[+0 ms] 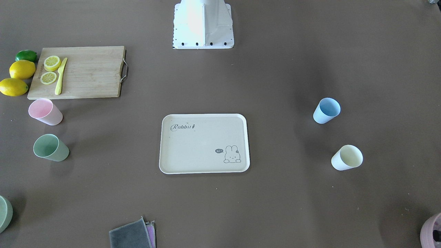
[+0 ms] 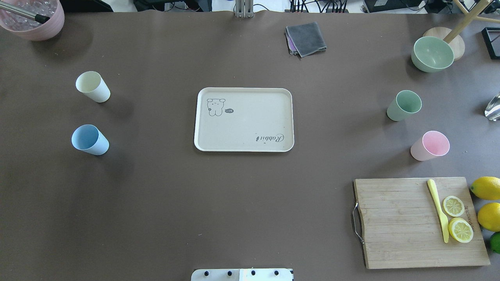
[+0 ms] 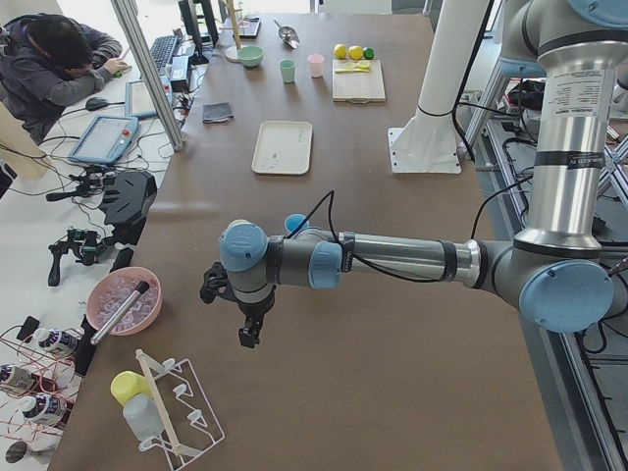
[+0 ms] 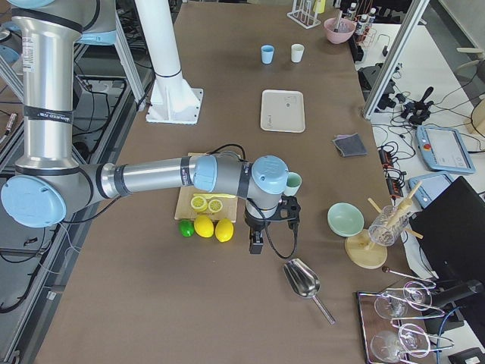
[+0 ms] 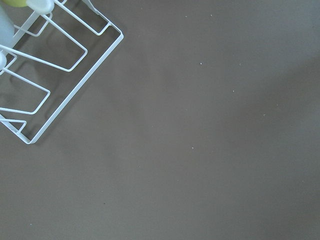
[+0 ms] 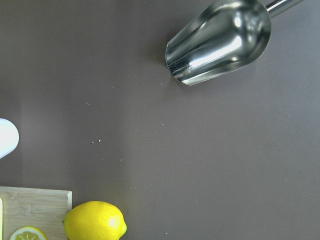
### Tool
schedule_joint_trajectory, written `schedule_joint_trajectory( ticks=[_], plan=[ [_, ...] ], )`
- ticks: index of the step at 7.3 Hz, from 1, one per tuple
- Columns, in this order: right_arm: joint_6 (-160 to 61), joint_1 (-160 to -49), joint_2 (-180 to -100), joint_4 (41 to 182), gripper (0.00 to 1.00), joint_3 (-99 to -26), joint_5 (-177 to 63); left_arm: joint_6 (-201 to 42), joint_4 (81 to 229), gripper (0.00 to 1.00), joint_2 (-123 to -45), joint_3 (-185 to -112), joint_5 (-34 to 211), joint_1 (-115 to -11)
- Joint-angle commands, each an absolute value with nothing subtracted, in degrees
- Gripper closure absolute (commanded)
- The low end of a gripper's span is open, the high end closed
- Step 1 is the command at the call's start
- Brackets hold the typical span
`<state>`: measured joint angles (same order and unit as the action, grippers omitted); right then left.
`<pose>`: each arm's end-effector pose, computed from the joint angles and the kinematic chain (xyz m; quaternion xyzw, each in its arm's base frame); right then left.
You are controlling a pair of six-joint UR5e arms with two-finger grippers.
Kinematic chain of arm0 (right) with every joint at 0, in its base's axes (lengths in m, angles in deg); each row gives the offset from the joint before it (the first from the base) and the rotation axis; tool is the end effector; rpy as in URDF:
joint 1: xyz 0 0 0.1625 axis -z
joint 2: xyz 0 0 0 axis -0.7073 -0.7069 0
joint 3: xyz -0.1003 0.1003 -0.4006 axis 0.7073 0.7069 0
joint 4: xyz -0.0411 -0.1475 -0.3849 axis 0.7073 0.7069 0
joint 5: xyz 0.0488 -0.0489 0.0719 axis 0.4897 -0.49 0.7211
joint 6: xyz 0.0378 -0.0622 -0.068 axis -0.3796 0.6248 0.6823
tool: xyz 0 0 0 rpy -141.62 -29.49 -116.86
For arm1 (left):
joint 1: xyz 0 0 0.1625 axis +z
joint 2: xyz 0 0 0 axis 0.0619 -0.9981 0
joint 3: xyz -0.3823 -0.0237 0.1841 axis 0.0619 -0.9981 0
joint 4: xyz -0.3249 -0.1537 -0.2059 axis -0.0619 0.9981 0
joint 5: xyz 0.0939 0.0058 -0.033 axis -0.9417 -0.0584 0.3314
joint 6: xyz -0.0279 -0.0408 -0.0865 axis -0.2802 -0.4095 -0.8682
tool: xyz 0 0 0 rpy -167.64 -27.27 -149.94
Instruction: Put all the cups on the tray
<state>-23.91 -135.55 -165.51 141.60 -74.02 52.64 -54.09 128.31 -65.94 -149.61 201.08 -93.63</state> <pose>0.0700 -0.4391 0.6054 -0.0261 -0.3666 -0.0464 0.9289 -0.0647 -0.5067 0.6266 0.0600 0.3715 0.0936 0.9218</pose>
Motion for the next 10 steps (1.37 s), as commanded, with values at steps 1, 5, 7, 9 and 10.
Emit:
schedule_joint_trajectory(
  ticks=[1, 5, 7, 9, 10],
  plan=[
    [-23.9, -135.5, -165.6, 141.6, 0.0, -74.0, 52.6, -54.0, 128.3, 0.02, -65.7, -149.8, 201.0, -93.5],
    [-23.6, -135.5, -165.8, 141.6, 0.0, -74.1, 52.7, -54.1, 128.3, 0.02, -65.4, -152.2, 201.0, -93.5],
    [-23.6, -135.5, -164.6, 141.7, 0.0, -76.6, 52.9, -54.4, 128.4, 0.02, -65.7, -153.0, 199.8, -93.5],
    [-23.6, -135.5, -163.7, 141.7, 0.0, -76.6, 52.8, -54.1, 129.4, 0.02, -65.4, -154.3, 199.1, -93.5],
    [-23.6, -135.5, -163.3, 141.7, 0.0, -77.1, 52.9, -54.4, 129.5, 0.02, -65.8, -155.1, 198.8, -93.5]
  ],
)
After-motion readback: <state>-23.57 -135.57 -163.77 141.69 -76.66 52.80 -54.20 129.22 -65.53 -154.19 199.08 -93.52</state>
